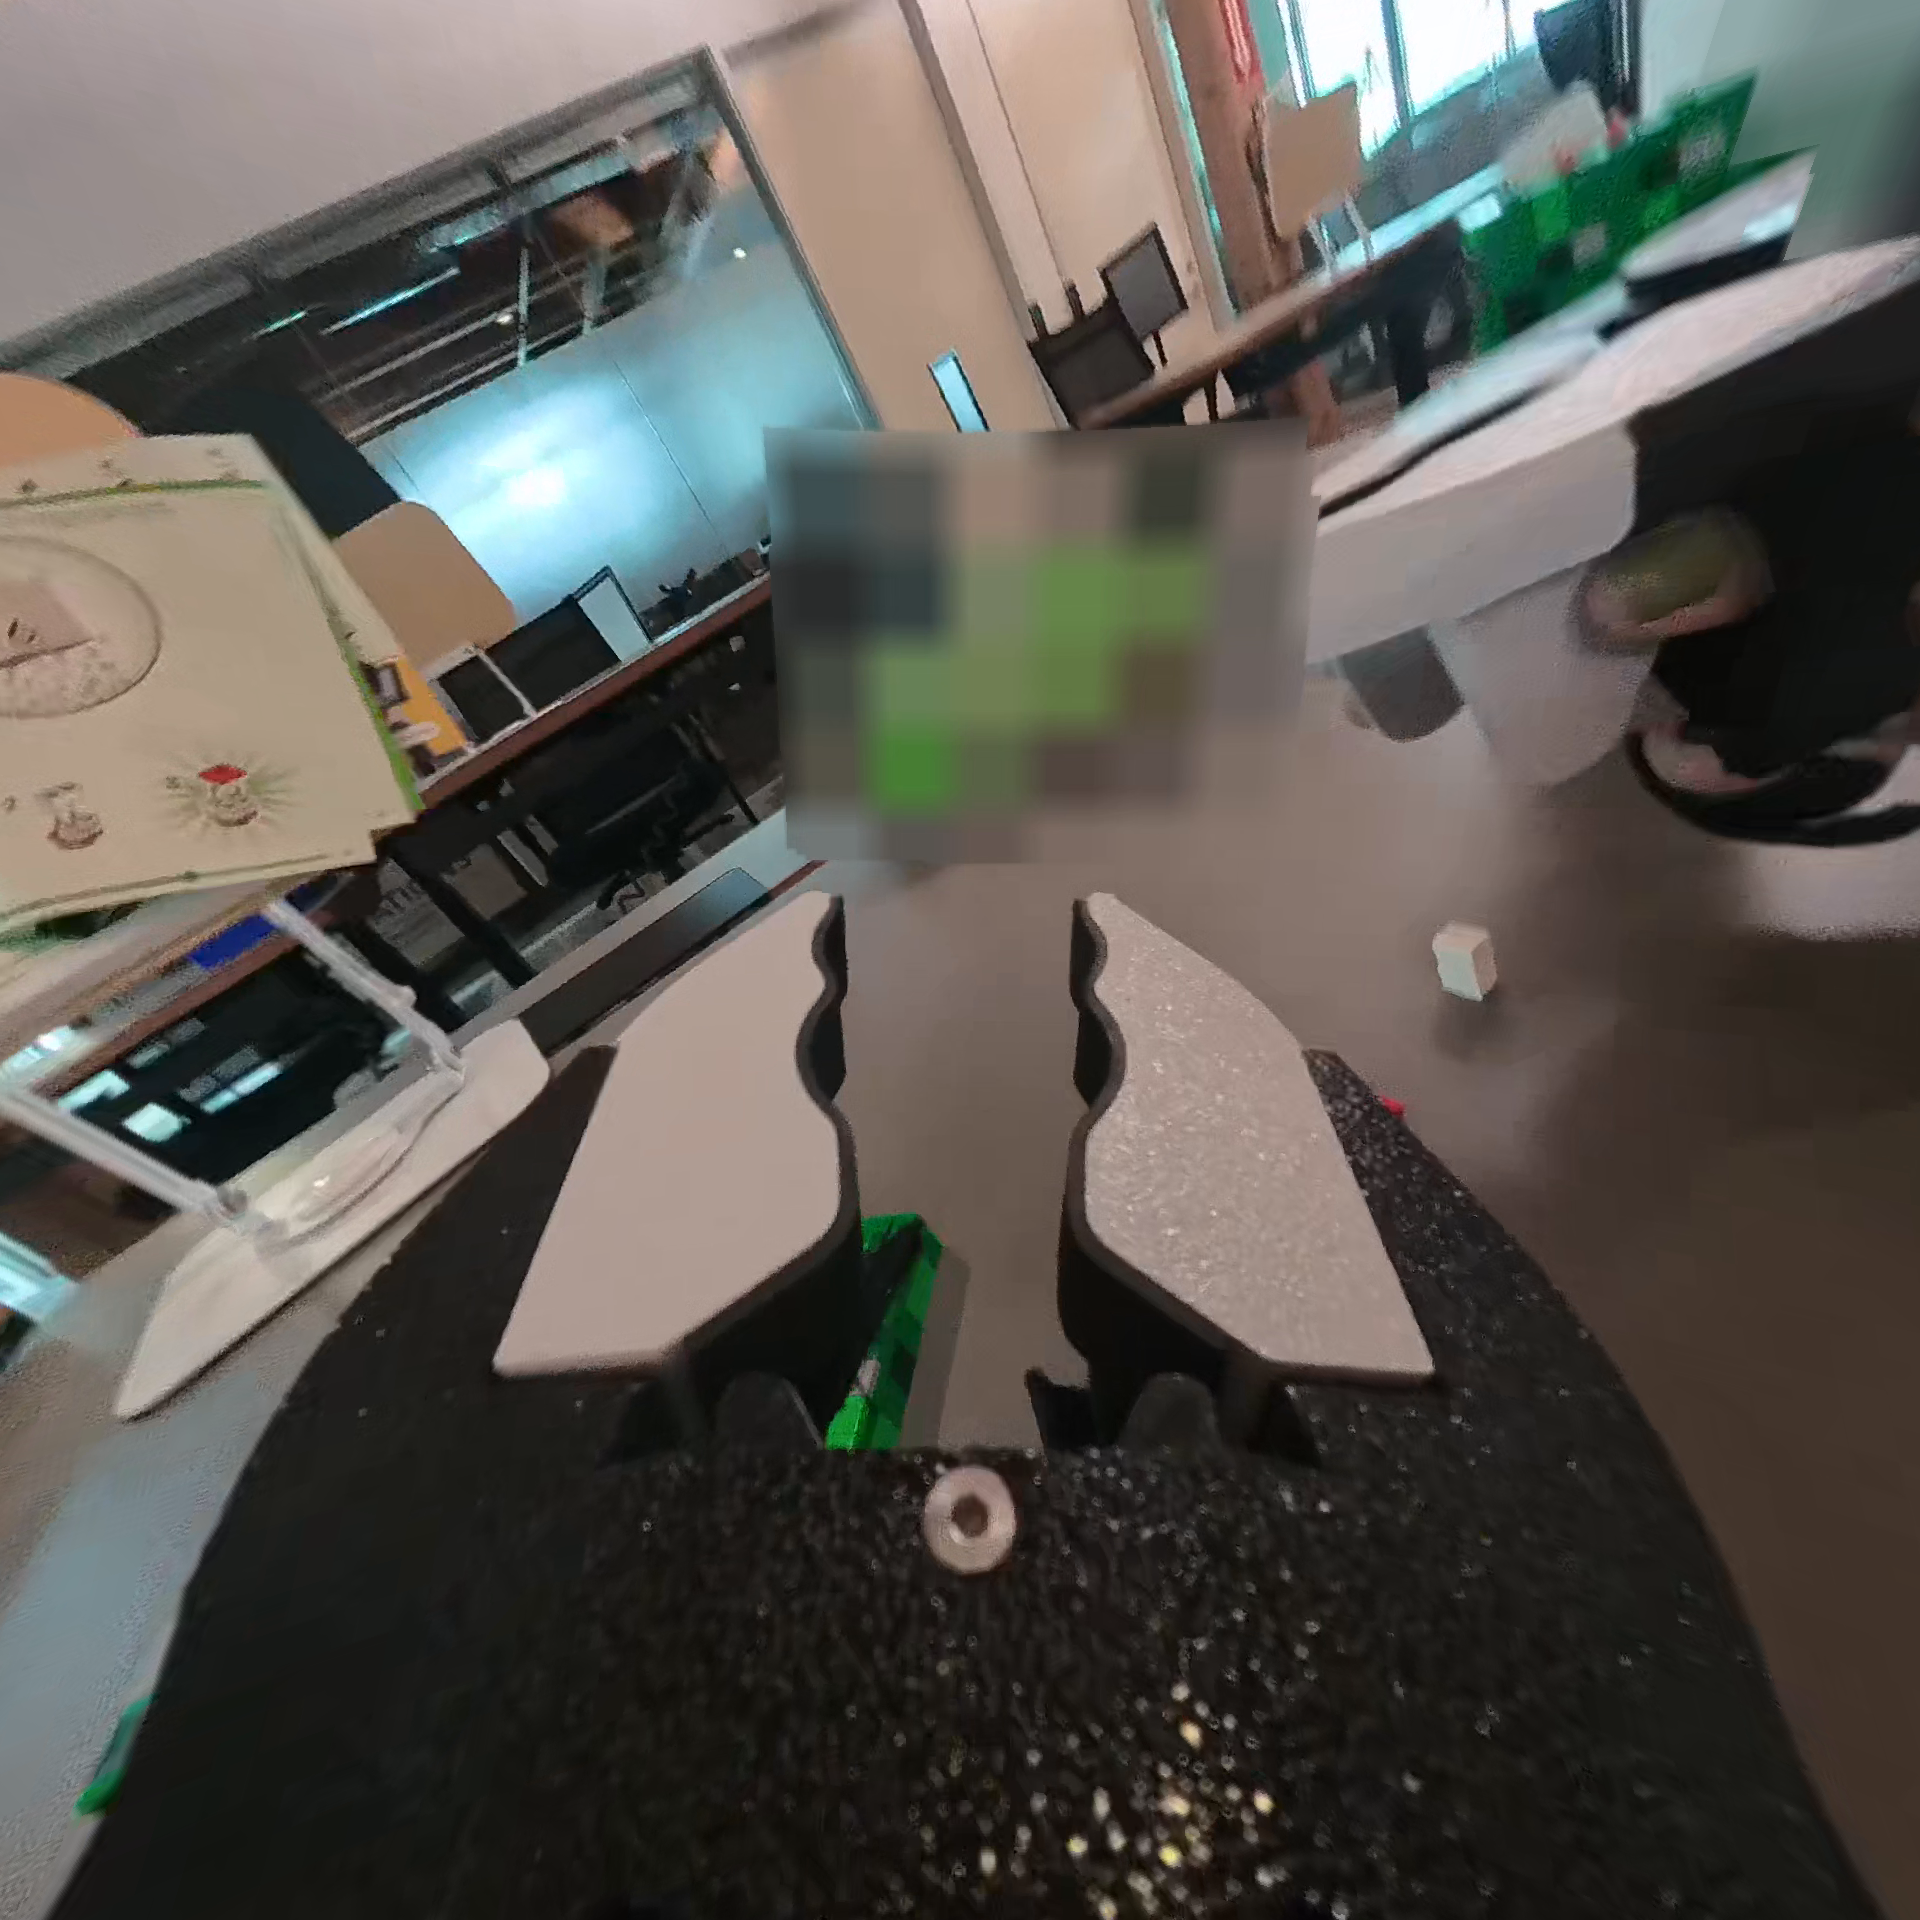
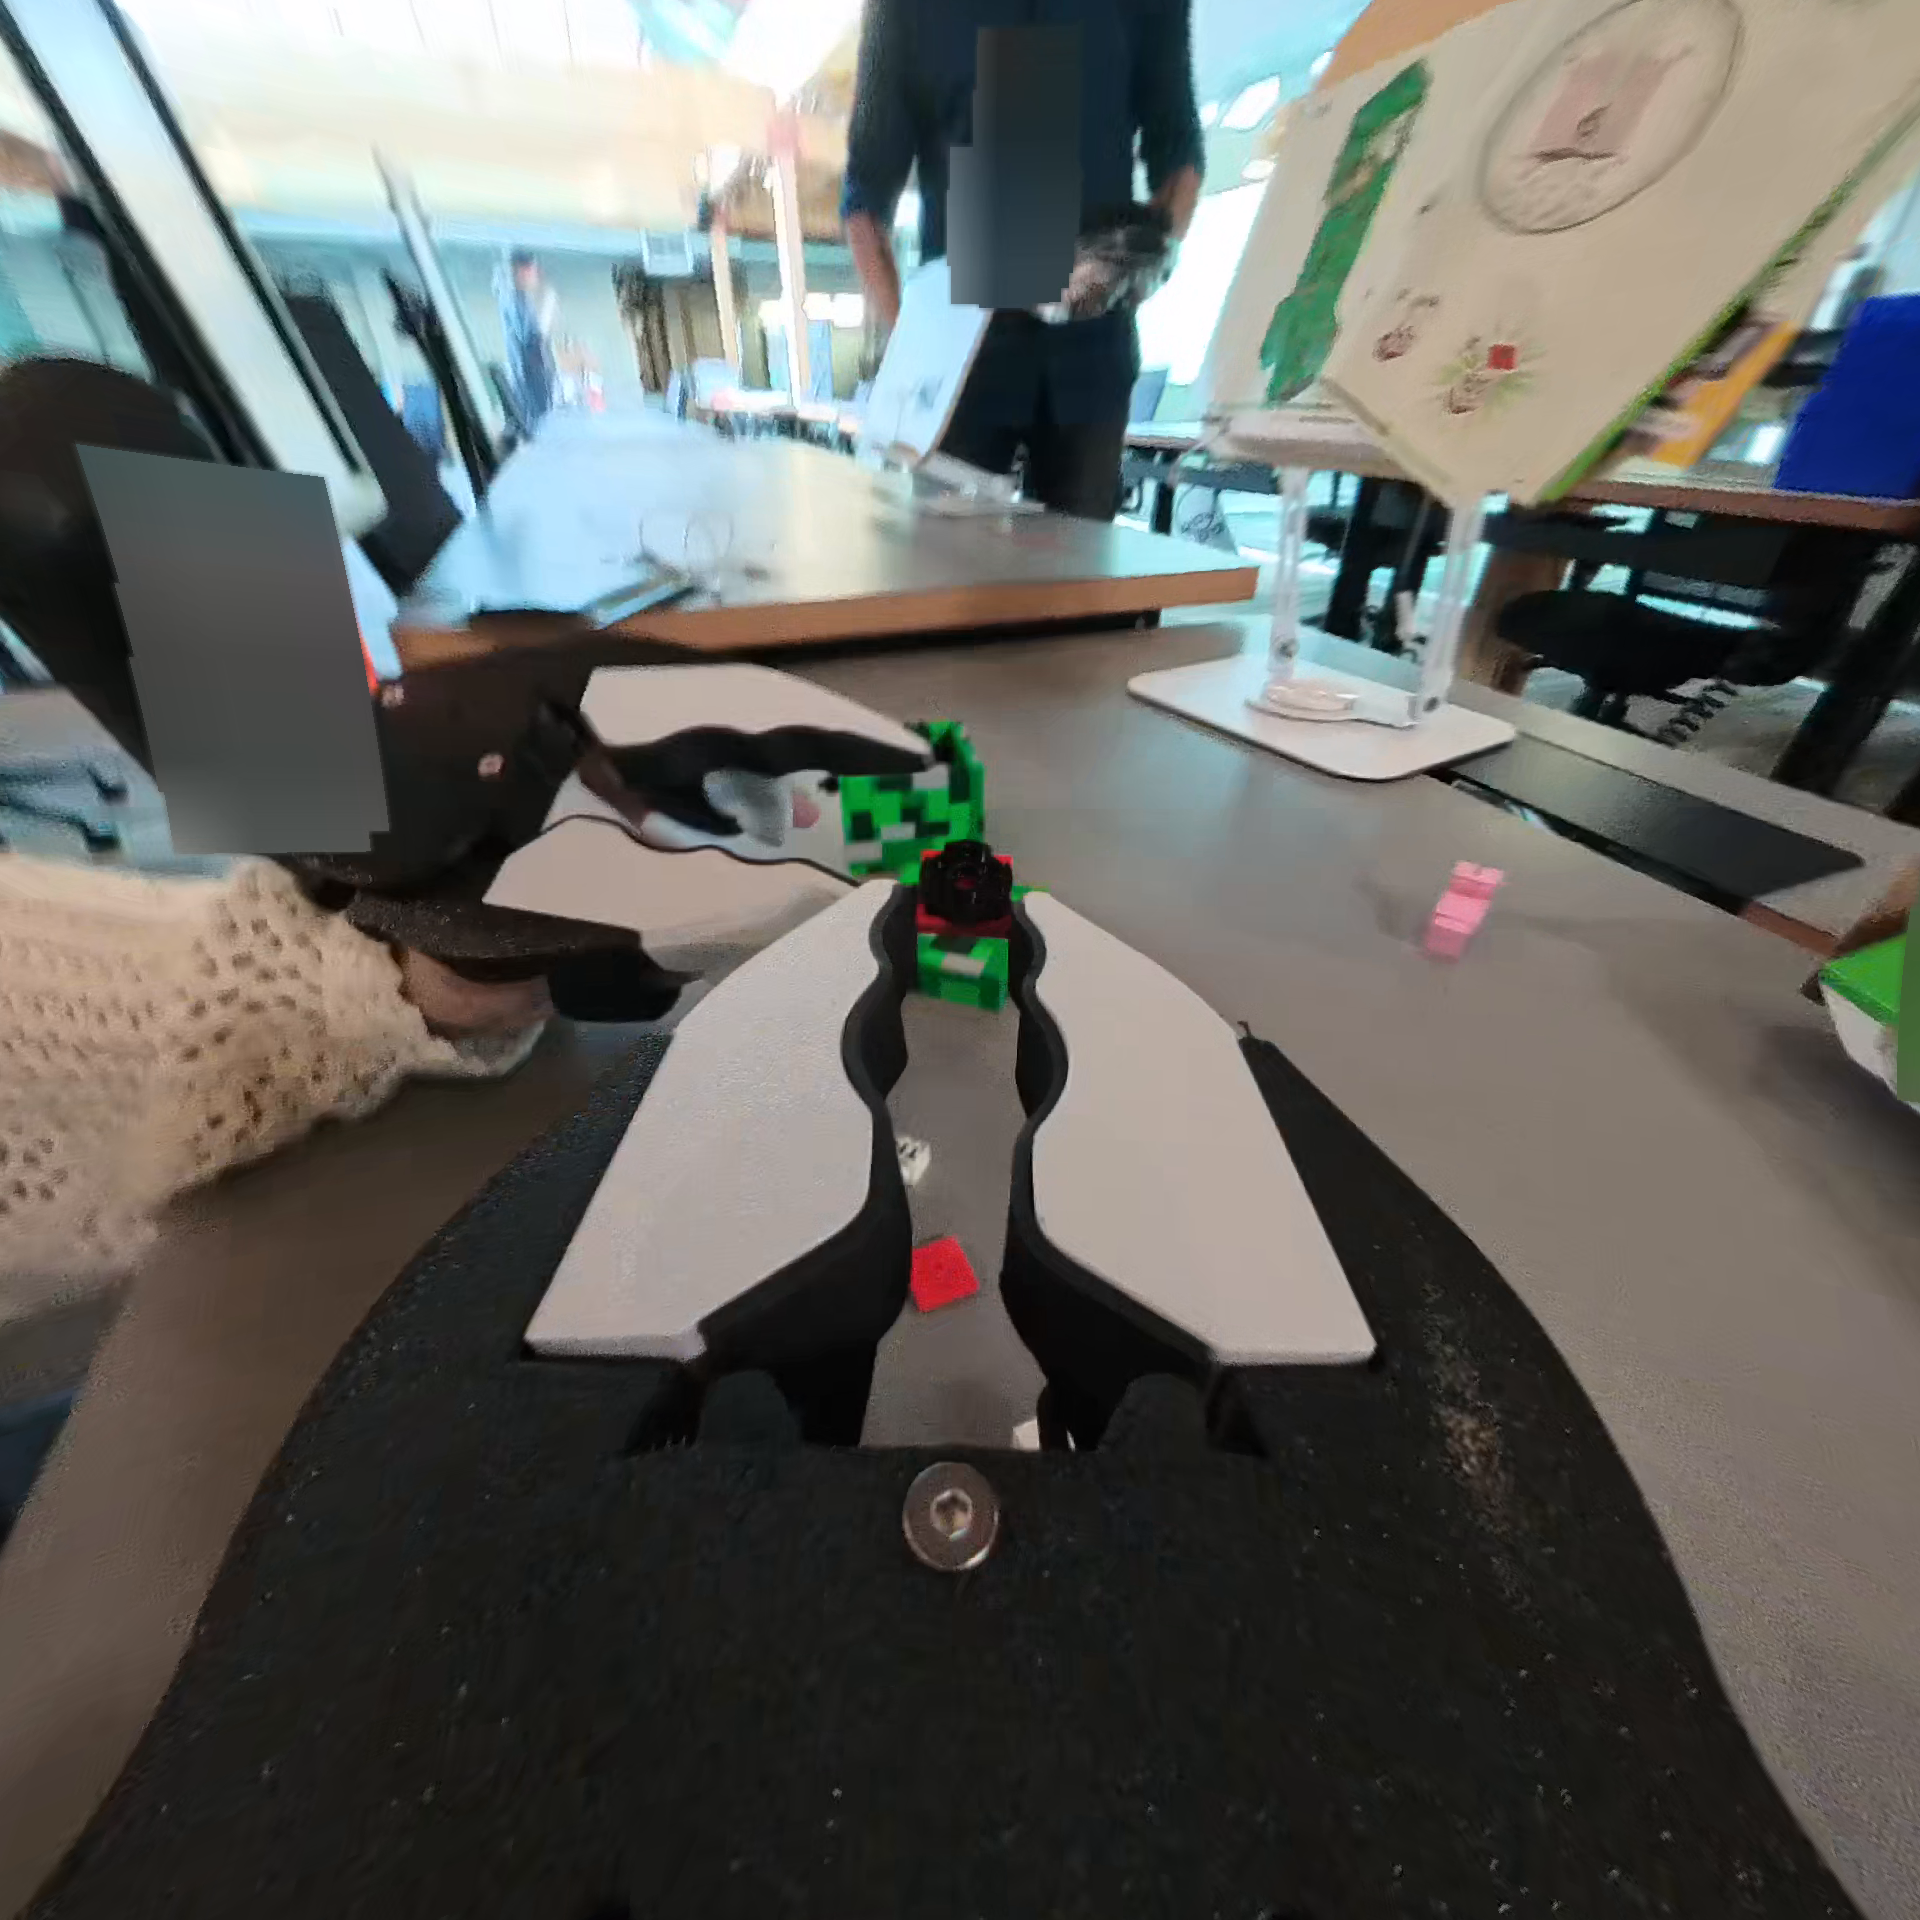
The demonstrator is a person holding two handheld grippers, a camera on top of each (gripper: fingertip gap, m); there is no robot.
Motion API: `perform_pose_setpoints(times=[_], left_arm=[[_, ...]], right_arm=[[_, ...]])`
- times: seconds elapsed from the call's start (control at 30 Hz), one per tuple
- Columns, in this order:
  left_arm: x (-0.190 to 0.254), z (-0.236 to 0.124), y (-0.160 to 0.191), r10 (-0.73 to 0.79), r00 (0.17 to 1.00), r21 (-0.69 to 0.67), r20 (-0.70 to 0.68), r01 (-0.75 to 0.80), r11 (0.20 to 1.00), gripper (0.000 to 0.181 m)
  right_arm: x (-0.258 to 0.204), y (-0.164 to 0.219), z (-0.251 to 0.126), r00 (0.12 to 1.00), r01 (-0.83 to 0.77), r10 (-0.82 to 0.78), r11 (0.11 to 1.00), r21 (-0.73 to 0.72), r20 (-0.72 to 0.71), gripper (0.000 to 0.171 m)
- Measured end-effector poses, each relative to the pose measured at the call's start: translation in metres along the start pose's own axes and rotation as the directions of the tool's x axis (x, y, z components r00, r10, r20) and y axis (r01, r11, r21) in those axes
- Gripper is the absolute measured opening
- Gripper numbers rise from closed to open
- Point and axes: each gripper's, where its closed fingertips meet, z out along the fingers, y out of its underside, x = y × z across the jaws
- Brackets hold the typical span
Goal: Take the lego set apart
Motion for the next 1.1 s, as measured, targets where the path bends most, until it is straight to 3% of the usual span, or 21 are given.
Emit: perform_pose_setpoints(times=[0.17, 0.27, 0.53, 0.77, 1.1], left_arm=[[-0.028, -0.005, 0.01, -0.225, 0.974, 0.023, 0.037, 0.224, 0.974, 0.043], [-0.03, -0.004, 0.013, -0.291, 0.957, 0.019, 0.023, 0.29, 0.957, 0.045], [-0.017, -0.001, 0.014, -0.214, 0.977, -0.014, -0.012, 0.213, 0.977, 0.042], [-0.006, 0.0, 0.013, -0.129, 0.991, -0.026, -0.039, 0.128, 0.991, 0.041], [0.006, 0.002, 0.012, -0.022, 0.998, -0.037, -0.063, 0.02, 0.999, 0.038]], right_arm=[[0.04, -0.004, -0.02, 0.978, 0.033, -0.031, 0.999, 0.003, -0.208, 0.016], [0.038, 0.001, -0.016, 0.977, 0.022, -0.027, 1.0, -0.022, -0.211, 0.016], [0.03, 0.018, -0.006, 0.965, 0.128, -0.159, 0.98, -0.152, -0.21, 0.016], [0.023, 0.02, -0.002, 0.954, 0.188, -0.223, 0.965, -0.181, -0.2, 0.016], [0.02, 0.031, 0.004, 0.883, 0.36, -0.427, 0.883, -0.3, -0.197, 0.015]])
